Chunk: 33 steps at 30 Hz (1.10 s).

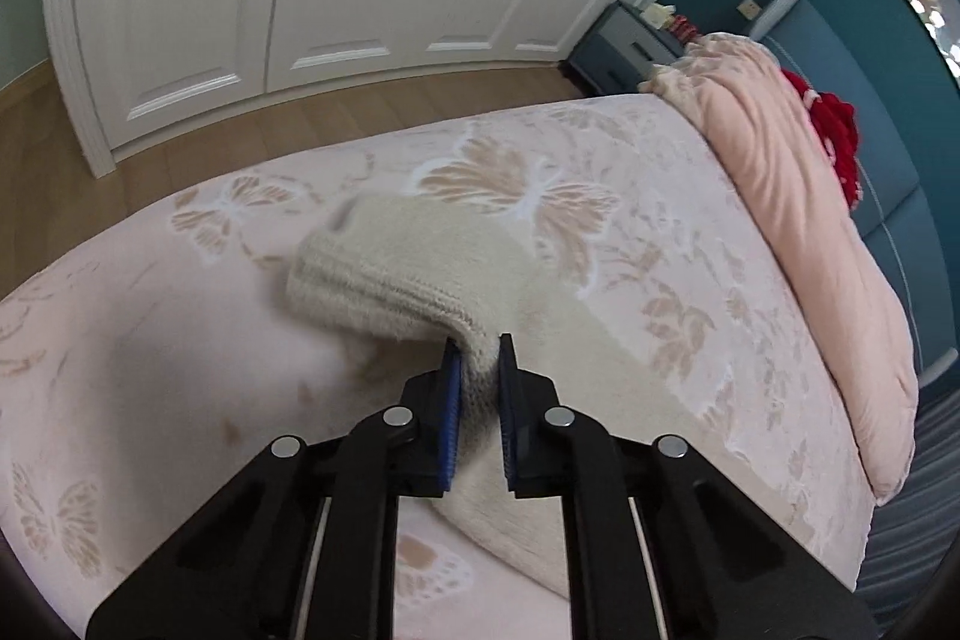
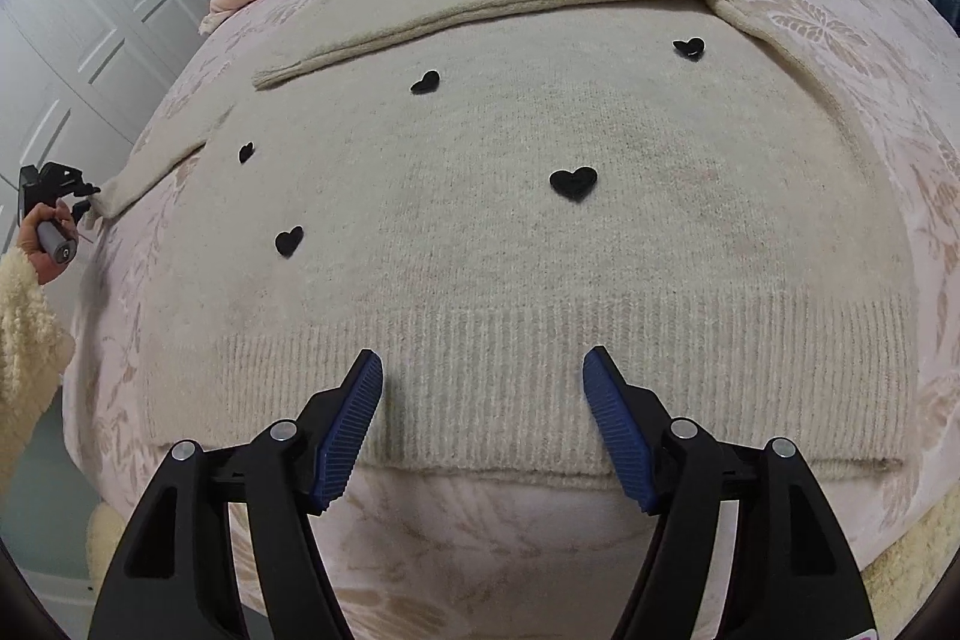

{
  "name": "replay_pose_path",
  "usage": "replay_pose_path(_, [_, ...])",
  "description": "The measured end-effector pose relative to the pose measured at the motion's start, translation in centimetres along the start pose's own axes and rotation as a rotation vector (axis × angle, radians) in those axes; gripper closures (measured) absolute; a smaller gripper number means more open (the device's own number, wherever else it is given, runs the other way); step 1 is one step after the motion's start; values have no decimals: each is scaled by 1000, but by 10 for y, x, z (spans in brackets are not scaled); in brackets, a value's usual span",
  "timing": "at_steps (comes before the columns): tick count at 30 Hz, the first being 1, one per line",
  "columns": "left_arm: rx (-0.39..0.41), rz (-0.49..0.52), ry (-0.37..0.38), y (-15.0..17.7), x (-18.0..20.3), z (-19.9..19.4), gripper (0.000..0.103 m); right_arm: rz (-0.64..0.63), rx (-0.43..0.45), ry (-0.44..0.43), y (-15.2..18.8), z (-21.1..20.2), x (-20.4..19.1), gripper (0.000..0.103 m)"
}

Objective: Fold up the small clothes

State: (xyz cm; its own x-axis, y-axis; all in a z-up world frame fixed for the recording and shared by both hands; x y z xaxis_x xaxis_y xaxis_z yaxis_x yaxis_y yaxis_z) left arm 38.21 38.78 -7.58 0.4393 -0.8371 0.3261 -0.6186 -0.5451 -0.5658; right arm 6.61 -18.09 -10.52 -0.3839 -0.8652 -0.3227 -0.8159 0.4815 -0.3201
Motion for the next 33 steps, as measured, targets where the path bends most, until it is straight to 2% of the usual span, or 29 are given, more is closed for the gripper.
replay_pose_path(4, [83, 137, 157, 4, 81, -54, 94, 15, 11, -21, -3, -3, 1, 35])
replay_pose_path(7, [104, 278, 309, 31, 161, -93, 93, 30, 32, -46, -7, -10, 4, 35])
replay_pose_path(11, [50, 467, 460, 106, 260, -123, 93, 60, 60, -67, -14, -19, 10, 35])
replay_pose_path(14, [-69, 531, 488, 183, 299, -115, 86, 76, 69, -72, -19, -24, 20, 35])
replay_pose_path(15, [-127, 528, 487, 208, 302, -108, 80, 83, 71, -73, -21, -26, 25, 35])
replay_pose_path(17, [-214, 491, 466, 252, 296, -98, 47, 97, 73, -72, -25, -28, 34, 35])
replay_pose_path(20, [-232, 492, 420, 295, 268, -104, 43, 119, 77, -74, -35, -29, 45, 34])
replay_pose_path(22, [-245, 492, 375, 308, 244, -106, 39, 106, 80, -99, -49, -28, 44, 34])
replay_pose_path(25, [-271, 406, 329, 307, 198, -106, 36, 79, 81, -164, -82, -17, 26, 30])
replay_pose_path(28, [-297, 298, 280, 304, 159, -100, 32, 70, 74, -192, -116, 7, -1, 30])
replay_pose_path(29, [-298, 276, 284, 304, 148, -99, 32, 70, 64, -199, -127, 18, -10, 30])
replay_pose_path(31, [-282, 266, 319, 305, 137, -101, 32, 85, 40, -209, -143, 40, -27, 30])
replay_pose_path(33, [-267, 306, 319, 309, 139, -104, 32, 125, 15, -224, -152, 60, -39, 30])
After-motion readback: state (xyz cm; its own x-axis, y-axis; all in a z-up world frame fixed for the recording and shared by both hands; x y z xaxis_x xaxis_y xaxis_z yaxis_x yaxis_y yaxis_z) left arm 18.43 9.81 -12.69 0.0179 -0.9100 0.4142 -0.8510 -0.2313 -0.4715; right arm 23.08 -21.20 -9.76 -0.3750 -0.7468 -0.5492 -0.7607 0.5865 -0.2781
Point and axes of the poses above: each gripper's, at about its wrist camera, not at the fingertips, and z roughly the way its jaws point, x to its right, y to its underside, the point moved 1 cm from there along z, roughly the way its jaws point, and after that the axes turned 12 degrees about z, right-handed, at the moved point
